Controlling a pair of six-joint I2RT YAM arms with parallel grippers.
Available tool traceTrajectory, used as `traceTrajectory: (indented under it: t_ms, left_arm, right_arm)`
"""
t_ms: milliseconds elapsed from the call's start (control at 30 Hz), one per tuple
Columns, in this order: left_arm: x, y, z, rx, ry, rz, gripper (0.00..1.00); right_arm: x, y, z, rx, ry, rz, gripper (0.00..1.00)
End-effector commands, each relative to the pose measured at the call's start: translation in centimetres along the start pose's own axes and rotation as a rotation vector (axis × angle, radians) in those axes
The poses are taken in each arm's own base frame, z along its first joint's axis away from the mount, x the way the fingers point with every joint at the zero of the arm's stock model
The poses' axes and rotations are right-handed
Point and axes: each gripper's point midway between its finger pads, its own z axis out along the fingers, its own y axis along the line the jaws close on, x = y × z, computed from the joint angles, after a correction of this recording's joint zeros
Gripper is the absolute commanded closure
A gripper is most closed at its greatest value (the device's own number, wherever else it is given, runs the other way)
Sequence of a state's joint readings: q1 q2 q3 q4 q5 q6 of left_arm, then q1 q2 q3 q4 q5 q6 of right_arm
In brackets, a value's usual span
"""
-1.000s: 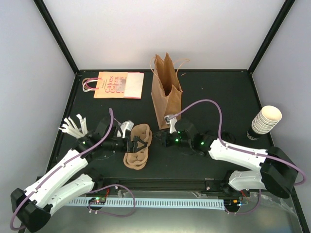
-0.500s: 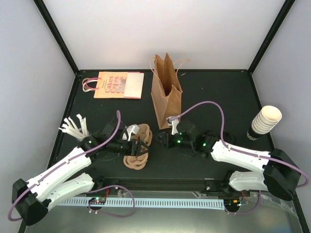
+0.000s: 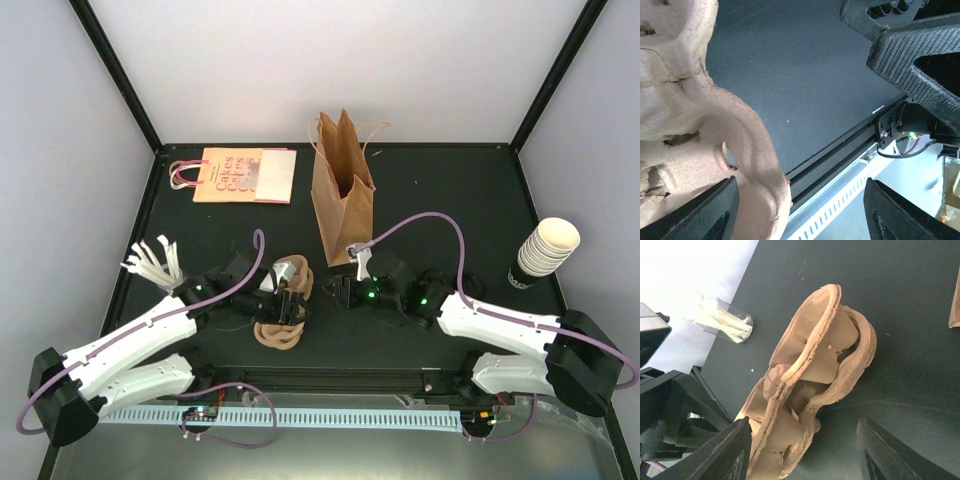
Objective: Pack the takeout coffee
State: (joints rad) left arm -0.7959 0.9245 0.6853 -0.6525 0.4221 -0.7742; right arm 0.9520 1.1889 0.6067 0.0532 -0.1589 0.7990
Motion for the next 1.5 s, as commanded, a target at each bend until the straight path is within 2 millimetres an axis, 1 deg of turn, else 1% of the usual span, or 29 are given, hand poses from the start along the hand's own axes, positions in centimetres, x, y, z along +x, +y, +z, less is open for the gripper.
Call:
traceTrajectory:
  t_ms: [0,100,467,600,733,800,1067,1233,1333,1467]
  left_arm:
    - [-0.9,-1.1,-0.7,-0.028,-0.027,0.015,0.29]
    - [-0.8,-1.3,-0.5,-0.035,-0.014,0.015,0.3]
    - [-0.2,-1.7,0.0,-0.032,0.03,-0.002,0.38]
    - [0.0,-2.0,0.4,-0.015,0.062,-0.006,0.43]
    - [0.1,-1.8,0.8,-0.021,0.081,-0.014,0.46]
    - [0.0,-1.8,0.9,-0.024,0.078,-0.013,0.49]
    - [-0.3,-0.7,1.1,-0.093,0.066,-0.018,0.5]
    - [-0.6,-0.7,1.3,-0.099,0.061,-0.01,0.5]
    - [-0.8,-0.3,1.5,-0.12,0.063,-0.012,0.5]
    - [-1.1,0.2,1.3,-0.156,0.047,-0.012,0.55]
  right_arm:
    - [0.0,-0.1,-0.4,-0.008,-0.011,0.006,0.39]
    - [0.2,-0.1,-0.4,-0.014,-0.004,0.009,0.39]
    - [0.9,0.1,-0.2,-0.05,0.014,0.032,0.39]
    - [1.0,0.1,-0.2,-0.054,0.014,0.034,0.39]
    - [1.2,0.0,-0.1,-0.058,0.018,0.034,0.4]
    - [1.3,0.1,0.1,-0.065,0.026,0.035,0.4]
    - [2.0,-0.2,0.6,-0.067,0.056,0.045,0.41]
    - [2.8,-0.1,0.9,-0.091,0.085,0.073,0.45]
    - [3.2,0.0,1.2,-0.108,0.104,0.095,0.5]
    - [3.8,0.1,1.4,-0.127,0.125,0.136,0.56]
